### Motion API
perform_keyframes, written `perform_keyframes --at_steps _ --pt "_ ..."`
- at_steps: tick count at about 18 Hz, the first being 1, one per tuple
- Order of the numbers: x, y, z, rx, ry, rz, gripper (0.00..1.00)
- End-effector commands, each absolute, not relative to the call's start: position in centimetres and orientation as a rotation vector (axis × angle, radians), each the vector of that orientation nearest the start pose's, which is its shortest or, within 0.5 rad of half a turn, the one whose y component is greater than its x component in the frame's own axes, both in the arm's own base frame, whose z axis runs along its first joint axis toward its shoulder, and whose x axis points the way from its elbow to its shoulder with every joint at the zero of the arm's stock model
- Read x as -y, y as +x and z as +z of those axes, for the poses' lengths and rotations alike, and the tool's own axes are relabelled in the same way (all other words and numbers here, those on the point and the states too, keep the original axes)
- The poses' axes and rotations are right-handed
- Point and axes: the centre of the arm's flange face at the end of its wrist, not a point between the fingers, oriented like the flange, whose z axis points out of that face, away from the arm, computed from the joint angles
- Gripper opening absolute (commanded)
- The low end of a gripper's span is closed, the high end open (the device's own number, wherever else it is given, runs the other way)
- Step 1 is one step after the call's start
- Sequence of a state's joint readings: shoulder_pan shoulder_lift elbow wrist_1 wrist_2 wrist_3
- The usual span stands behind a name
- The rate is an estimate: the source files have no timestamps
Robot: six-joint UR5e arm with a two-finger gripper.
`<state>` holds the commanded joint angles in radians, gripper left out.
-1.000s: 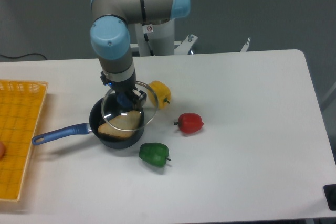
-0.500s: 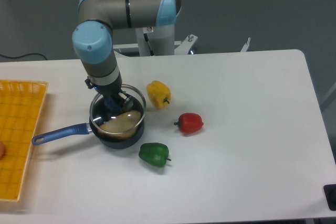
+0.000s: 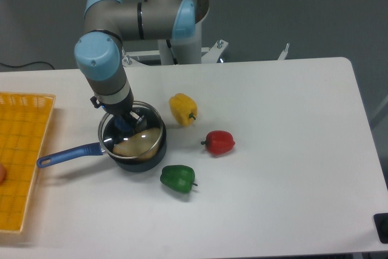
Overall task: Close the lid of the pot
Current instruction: 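Settle the lid onto the saucepan rim and open the gripper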
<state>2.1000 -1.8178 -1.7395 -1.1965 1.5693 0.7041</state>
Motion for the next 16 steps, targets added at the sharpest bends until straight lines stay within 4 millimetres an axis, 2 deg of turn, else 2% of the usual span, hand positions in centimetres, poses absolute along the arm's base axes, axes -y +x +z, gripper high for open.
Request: perform_keyframes --at_steps 16 --pt "-54.7 -17.8 31.4 -0.260 -3.162 -0.039 0.60"
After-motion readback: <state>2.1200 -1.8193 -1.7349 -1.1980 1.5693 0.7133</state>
